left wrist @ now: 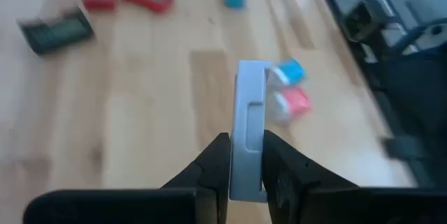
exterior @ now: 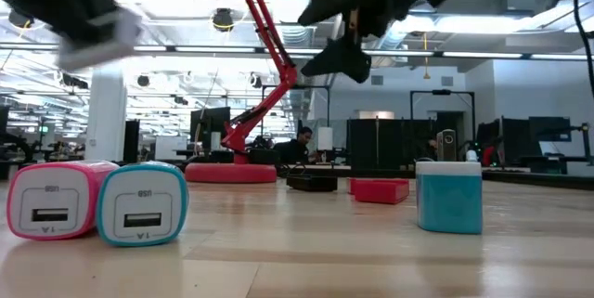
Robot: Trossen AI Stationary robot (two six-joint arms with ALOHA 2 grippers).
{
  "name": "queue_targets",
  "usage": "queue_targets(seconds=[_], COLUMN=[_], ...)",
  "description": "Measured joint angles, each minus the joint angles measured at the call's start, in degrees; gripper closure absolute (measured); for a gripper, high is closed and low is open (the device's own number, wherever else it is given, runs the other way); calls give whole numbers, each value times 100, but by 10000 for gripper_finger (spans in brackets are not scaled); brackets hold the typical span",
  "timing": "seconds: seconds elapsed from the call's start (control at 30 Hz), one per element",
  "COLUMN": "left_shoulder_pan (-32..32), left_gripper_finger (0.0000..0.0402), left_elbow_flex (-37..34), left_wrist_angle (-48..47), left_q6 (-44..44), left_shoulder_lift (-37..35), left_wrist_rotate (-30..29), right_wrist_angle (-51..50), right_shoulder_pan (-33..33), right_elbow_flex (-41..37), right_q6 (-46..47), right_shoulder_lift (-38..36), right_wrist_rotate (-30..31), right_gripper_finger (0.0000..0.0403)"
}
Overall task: Pick & Place Office items
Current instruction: Put the white digital timer into the yellow bin
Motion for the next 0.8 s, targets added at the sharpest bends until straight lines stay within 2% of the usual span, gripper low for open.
queue_targets(seconds=[0.23, 0.4, 0.67, 0.8], left_shoulder_pan=[-1330, -2112, -3299, -3755], left_gripper_finger=[347, 347, 347, 347], left_elbow_flex=[186, 194, 202, 202], left_wrist_angle=[-1389, -1980, -2311, -2692], left_q6=[-1876, -3437, -5012, -5680], left_shoulder_lift=[-286, -213, -261, -116], left_wrist_rotate=[-844, -889, -929, -1303], right_wrist_angle=[1241, 1692, 2021, 2150], right_shoulder_pan=[-221, -386, -449, -440], right_elbow_flex=[-987, -1383, -1449, -1449], right_q6=[613, 1101, 1353, 1415], right_shoulder_lift=[-78, 36, 51, 51], right_wrist_rotate=[8, 67, 65, 65], right_gripper_finger=[97, 97, 97, 97])
